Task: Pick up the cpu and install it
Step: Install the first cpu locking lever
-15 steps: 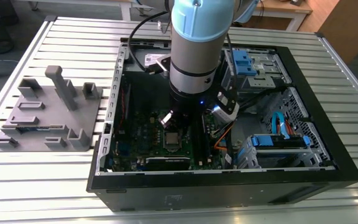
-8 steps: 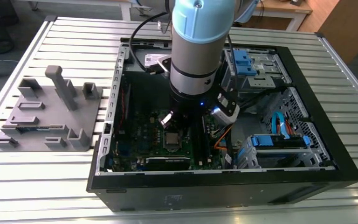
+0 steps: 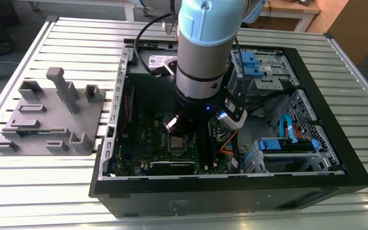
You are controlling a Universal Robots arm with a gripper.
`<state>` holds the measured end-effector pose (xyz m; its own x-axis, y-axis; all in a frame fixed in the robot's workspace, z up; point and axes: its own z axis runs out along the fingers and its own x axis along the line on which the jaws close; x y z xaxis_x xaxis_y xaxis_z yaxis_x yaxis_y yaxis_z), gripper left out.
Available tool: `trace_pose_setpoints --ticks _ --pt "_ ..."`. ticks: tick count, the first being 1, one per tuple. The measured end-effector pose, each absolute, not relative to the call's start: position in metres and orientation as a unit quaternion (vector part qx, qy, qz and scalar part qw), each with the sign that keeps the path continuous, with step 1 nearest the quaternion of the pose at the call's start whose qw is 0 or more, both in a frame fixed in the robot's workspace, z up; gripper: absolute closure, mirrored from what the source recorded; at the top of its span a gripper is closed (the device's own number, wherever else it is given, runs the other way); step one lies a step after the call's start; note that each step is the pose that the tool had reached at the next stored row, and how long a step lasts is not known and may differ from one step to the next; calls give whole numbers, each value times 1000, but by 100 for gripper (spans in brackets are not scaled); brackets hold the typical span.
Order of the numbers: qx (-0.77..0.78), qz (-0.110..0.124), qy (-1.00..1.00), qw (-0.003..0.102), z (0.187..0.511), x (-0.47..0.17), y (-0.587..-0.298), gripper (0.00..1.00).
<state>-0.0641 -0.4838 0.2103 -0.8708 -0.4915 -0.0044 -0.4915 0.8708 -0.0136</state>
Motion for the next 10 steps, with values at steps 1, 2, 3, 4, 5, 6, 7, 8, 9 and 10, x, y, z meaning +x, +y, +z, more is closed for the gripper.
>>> trace_pose_setpoints --ticks 1,2,3,4,5,6,7,8,9,10 --pt "-253 -6 968 4 210 -64 -484 89" --pt "-251 -6 968 4 210 -64 -484 89" --pt "-250 -6 968 4 210 -64 -485 89" --pt "-249 -6 969 4 209 -64 -485 89" --pt "-248 -6 969 4 209 -64 -486 89" --pt "-247 -7 969 4 209 -64 -486 89" --pt "-246 -7 969 4 208 -64 -486 89" --pt "-244 -7 970 4 208 -64 -487 89" --pt "-244 -7 970 3 208 -64 -487 89" --pt "-243 -8 970 3 208 -64 -487 89"
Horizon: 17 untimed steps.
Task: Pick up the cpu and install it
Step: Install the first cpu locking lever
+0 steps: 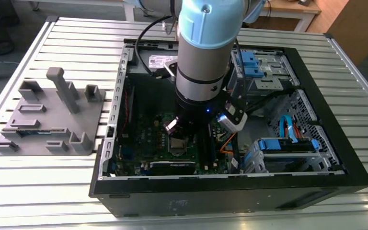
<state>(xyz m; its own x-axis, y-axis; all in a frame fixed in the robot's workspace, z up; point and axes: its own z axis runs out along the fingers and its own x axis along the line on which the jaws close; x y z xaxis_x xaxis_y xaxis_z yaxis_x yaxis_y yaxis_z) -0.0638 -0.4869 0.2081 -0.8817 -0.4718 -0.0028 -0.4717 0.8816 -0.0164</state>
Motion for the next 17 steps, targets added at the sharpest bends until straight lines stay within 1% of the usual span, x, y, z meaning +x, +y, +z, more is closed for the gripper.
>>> trace_pose_setpoints --ticks 17 --pt "-240 -8 971 3 206 -63 -489 89"
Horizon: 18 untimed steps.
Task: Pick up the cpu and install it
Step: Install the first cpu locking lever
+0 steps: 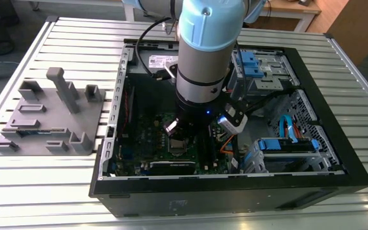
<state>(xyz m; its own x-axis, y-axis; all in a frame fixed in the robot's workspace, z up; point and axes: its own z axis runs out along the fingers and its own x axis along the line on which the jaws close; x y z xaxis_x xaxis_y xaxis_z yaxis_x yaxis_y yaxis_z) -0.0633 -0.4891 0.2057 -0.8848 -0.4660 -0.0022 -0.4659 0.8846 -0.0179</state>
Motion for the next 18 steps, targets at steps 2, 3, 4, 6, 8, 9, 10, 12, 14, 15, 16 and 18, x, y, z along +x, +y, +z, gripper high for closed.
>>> trace_pose_setpoints --ticks 2,3,4,6,8,9,10,12,14,15,16,18 --pt "-240 -8 971 3 205 -63 -490 89" --pt "-240 -8 971 3 205 -63 -490 89" --pt "-240 -8 971 3 204 -63 -490 89" --pt "-240 -9 971 3 204 -63 -490 89" --pt "-240 -9 971 3 204 -63 -490 89" --pt "-240 -9 971 3 204 -63 -490 89" --pt "-240 -9 971 3 204 -63 -490 89" --pt "-240 -9 971 3 204 -63 -490 89" --pt "-240 -8 971 3 203 -63 -491 89" --pt "-240 -9 971 3 203 -63 -491 89" --pt "-240 -9 971 3 203 -63 -492 89" --pt "-240 -9 971 4 202 -63 -492 89"
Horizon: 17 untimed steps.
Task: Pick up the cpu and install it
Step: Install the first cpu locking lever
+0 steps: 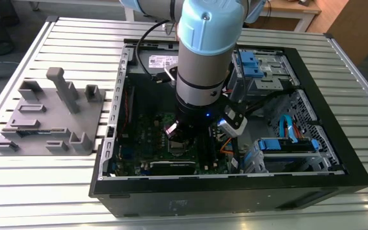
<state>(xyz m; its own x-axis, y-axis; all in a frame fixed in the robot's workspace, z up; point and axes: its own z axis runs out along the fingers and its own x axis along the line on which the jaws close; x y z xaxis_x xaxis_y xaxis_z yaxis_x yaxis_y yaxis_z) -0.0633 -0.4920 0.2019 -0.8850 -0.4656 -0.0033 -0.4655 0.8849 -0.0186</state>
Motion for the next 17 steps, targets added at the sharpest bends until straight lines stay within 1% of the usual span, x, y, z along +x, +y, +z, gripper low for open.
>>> trace_pose_setpoints --ticks 17 --pt "-240 -11 971 3 195 -63 -495 89"
